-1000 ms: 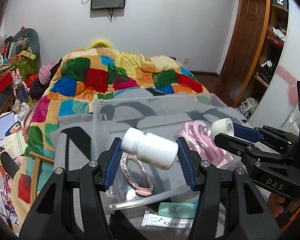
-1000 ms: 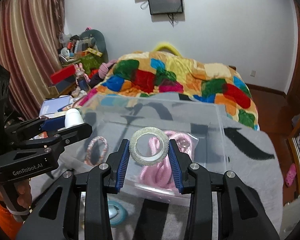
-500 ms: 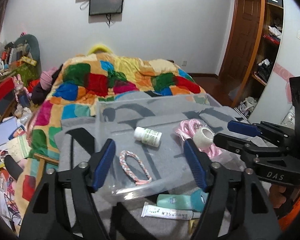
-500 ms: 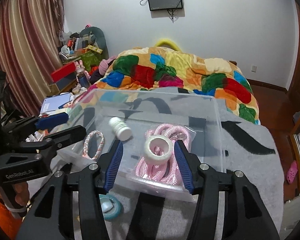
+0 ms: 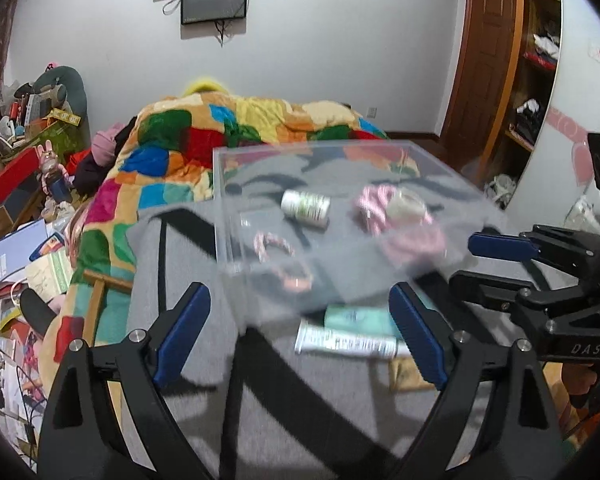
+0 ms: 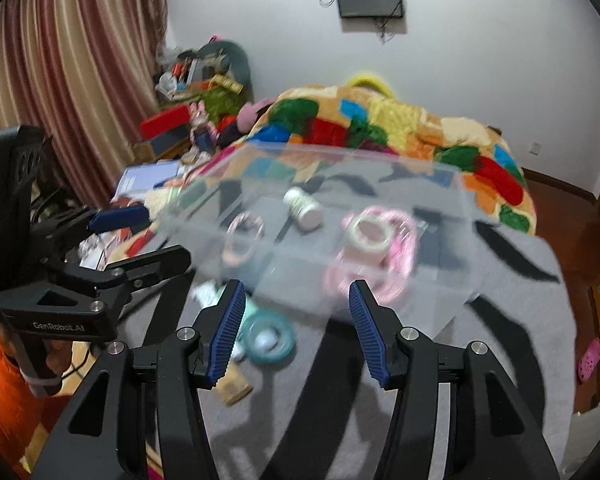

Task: Organize objects
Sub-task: 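Grasp tan wooden block with left tool while right tool grasps teal tape roll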

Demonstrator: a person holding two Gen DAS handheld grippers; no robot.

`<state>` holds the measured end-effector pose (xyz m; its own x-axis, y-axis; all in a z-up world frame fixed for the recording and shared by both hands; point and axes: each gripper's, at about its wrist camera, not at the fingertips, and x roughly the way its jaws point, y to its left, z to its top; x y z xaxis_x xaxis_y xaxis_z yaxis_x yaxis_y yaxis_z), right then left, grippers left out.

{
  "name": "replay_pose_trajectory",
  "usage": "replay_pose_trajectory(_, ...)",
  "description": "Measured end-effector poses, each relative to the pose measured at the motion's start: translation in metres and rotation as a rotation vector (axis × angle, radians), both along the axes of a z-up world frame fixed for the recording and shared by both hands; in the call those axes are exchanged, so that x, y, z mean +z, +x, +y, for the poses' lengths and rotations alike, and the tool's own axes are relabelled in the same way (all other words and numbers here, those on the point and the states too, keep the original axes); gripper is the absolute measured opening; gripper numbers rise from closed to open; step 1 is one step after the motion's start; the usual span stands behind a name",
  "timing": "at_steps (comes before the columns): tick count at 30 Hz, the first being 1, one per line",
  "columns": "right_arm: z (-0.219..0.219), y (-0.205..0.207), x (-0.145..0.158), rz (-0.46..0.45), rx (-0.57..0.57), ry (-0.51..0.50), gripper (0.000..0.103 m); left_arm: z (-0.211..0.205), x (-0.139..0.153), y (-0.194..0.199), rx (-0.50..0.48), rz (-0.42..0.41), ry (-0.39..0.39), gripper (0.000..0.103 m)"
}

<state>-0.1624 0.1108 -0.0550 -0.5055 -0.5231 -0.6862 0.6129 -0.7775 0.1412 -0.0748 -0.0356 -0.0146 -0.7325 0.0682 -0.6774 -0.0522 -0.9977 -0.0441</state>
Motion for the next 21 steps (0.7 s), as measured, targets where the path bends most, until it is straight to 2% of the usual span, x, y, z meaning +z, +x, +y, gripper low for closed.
replay_pose_trajectory(4, -0.012, -0.002, -0.023, -0.053, 0.021, 0.031, 0.05, 0.0, -0.021, 0.006, -0.001, -0.052, -0.019, 0.092)
replay_pose_trajectory(10, -0.017, -0.015, -0.046, -0.142, 0.026, 0.015, 0.049, -0.001, -0.039, 0.016, -0.012, -0.111, 0.017, 0.092)
replay_pose_trajectory(12, -0.014, -0.017, -0.048, -0.158, 0.035, -0.003, 0.036, 0.005, -0.04, 0.021, -0.029, -0.112, 0.024, 0.092)
replay_pose_trajectory(21, 0.007, -0.002, -0.035, -0.073, -0.011, 0.027, 0.036, 0.046, -0.048, 0.026, -0.132, -0.126, 0.036, 0.092)
